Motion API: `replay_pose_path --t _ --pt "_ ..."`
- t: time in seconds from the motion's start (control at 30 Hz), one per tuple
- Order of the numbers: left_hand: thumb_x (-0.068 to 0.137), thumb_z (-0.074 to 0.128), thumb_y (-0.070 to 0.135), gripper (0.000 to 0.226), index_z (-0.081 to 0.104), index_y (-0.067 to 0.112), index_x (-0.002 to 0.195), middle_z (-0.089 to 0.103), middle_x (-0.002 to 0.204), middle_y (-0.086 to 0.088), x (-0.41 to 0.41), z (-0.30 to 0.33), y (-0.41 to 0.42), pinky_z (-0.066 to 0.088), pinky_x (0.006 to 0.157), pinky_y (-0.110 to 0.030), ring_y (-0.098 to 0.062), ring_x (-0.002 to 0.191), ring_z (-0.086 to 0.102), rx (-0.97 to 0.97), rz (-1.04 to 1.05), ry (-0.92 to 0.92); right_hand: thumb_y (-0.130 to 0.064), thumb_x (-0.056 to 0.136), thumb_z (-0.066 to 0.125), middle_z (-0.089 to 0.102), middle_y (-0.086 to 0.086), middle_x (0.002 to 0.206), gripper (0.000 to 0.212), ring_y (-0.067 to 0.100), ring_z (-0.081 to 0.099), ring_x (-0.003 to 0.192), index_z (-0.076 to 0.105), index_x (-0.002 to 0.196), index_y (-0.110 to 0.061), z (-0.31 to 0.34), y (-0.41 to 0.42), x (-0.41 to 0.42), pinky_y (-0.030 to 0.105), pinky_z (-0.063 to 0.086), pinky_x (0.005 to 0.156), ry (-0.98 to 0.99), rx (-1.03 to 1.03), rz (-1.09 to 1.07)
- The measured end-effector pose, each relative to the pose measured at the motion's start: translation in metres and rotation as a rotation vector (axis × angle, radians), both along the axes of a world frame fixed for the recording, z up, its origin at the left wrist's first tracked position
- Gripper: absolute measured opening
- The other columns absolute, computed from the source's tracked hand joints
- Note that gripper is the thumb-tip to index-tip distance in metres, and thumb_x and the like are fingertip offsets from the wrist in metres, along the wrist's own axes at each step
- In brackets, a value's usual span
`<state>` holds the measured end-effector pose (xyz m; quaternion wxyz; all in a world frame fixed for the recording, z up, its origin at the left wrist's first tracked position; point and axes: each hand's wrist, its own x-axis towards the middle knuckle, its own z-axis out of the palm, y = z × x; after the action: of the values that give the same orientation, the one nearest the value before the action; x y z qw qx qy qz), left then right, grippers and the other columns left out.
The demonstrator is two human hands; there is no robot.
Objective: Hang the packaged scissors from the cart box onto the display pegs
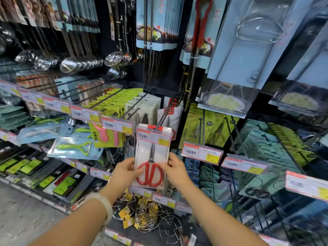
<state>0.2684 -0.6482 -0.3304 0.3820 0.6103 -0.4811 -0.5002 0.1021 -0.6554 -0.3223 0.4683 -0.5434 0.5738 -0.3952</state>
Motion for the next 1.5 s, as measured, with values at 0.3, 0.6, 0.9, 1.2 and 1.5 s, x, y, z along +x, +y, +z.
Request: replay_pose_path --t 0.3,0.6,0.9,1.2,1.5 --pt "0.081 0.071 0.011 0.014 0.064 0.023 0.08 0.071 0.079 -0.001 0.002 -0.007 -0.022 0.06 0.072 -0.033 -0.019 0.075 0.068 0.068 -0.158 -0.071 -0.007 0.094 0.051 0.061 0.002 0.115 0.033 0.011 0.058 0.097 0.053 0.126 -0.008 -0.011 0.0 0.004 0.006 0.051 0.066 0.053 0.088 -0.099" --pt "0.082 0.068 0.005 0.017 0.064 0.02 0.087 0.066 0.076 0.008 0.014 -0.008 -0.034 0.051 0.052 -0.012 -0.007 0.069 0.063 0.05 -0.268 -0.051 -0.007 0.093 0.051 0.062 0.003 0.115 0.031 0.011 0.058 0.099 0.054 0.124 -0.01 -0.013 -0.001 0.021 0.009 0.047 0.072 0.117 0.094 -0.204" --pt "0.083 0.065 0.001 0.017 0.062 0.012 0.095 0.07 0.089 -0.012 0.023 0.0 -0.042 0.06 0.068 -0.03 -0.017 0.069 0.068 0.09 -0.323 0.046 -0.006 0.092 0.053 0.064 0.015 0.114 0.026 0.026 0.064 0.098 0.055 0.117 -0.002 -0.011 -0.009 0.027 0.03 0.055 0.082 0.113 0.159 -0.324" --pt "0.092 0.054 0.033 0.062 0.032 -0.001 0.138 0.056 0.124 -0.021 -0.005 -0.028 -0.052 0.047 0.08 -0.033 -0.035 0.111 0.057 0.156 -0.443 -0.664 -0.026 0.096 0.048 0.044 0.015 0.14 0.05 0.033 0.048 0.123 0.033 0.141 -0.01 -0.015 -0.006 0.009 0.039 0.044 0.1 0.569 0.243 -0.351" --pt "0.089 0.054 0.031 0.072 0.017 0.013 0.148 0.028 0.151 -0.012 -0.122 -0.033 0.02 0.024 0.115 -0.045 -0.033 0.141 0.022 -0.286 -1.037 -1.174 -0.02 0.087 0.058 0.031 0.015 0.146 0.063 0.03 0.026 0.137 0.028 0.142 -0.008 -0.053 0.104 -0.071 0.042 0.026 0.113 1.065 0.403 -0.206"
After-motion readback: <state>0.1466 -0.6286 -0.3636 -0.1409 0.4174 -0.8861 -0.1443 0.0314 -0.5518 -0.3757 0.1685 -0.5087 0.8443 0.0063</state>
